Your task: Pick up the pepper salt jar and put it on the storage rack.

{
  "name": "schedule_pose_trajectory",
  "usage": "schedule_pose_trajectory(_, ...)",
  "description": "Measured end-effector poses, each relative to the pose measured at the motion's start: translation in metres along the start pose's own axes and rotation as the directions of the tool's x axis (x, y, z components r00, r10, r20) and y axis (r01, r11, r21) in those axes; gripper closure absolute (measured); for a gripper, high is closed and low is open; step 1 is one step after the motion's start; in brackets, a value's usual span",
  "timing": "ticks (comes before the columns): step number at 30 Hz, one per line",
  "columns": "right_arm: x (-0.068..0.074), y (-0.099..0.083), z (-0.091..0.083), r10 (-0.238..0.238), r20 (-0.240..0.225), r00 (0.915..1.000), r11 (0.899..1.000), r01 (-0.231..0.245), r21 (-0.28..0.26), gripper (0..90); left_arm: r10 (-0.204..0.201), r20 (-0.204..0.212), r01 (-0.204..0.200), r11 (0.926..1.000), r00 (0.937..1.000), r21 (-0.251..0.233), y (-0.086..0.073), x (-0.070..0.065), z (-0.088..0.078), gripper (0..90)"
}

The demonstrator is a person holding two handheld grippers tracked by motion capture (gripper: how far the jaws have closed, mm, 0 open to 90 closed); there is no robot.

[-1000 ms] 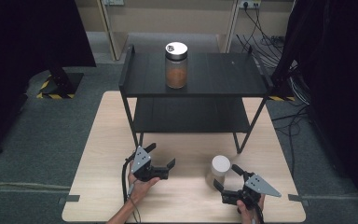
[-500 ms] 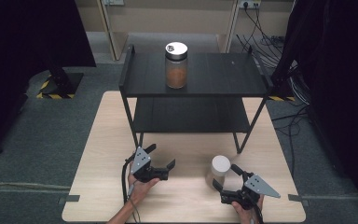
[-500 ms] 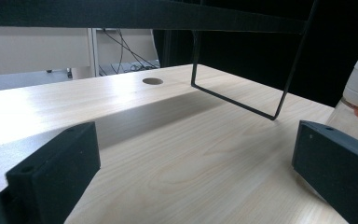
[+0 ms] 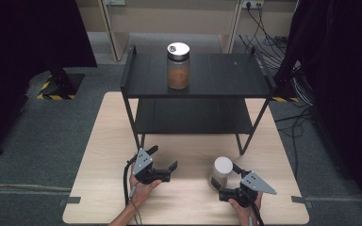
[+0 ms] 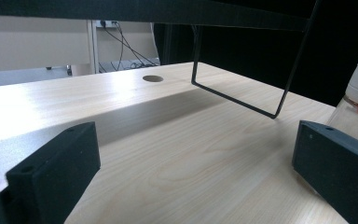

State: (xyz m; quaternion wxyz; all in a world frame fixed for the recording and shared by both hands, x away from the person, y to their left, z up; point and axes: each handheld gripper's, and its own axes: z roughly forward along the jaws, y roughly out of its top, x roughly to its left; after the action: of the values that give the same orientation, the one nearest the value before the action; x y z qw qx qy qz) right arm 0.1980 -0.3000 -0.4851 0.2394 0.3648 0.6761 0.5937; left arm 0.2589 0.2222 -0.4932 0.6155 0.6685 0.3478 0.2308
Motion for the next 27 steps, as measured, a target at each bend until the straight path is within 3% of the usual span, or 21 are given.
schedule_pose_trajectory(15, 0.001, 0.004, 0.010, -0.018, 0.019, 0.9997, 1.000, 0.017, 0.024, 11.6, 0.002, 0.004, -0.002, 1.0000, 1.0000, 0.003, 0.000, -0.001, 0.001, 0.3)
schedule_pose_trajectory(27, 0.001, 0.009, 0.014, -0.033, 0.017, 0.9993, 0.998, 0.032, 0.052, 27.4, -0.010, 0.004, 0.010, 0.9999, 0.9999, 0.006, -0.001, 0.001, 0.001, 0.3)
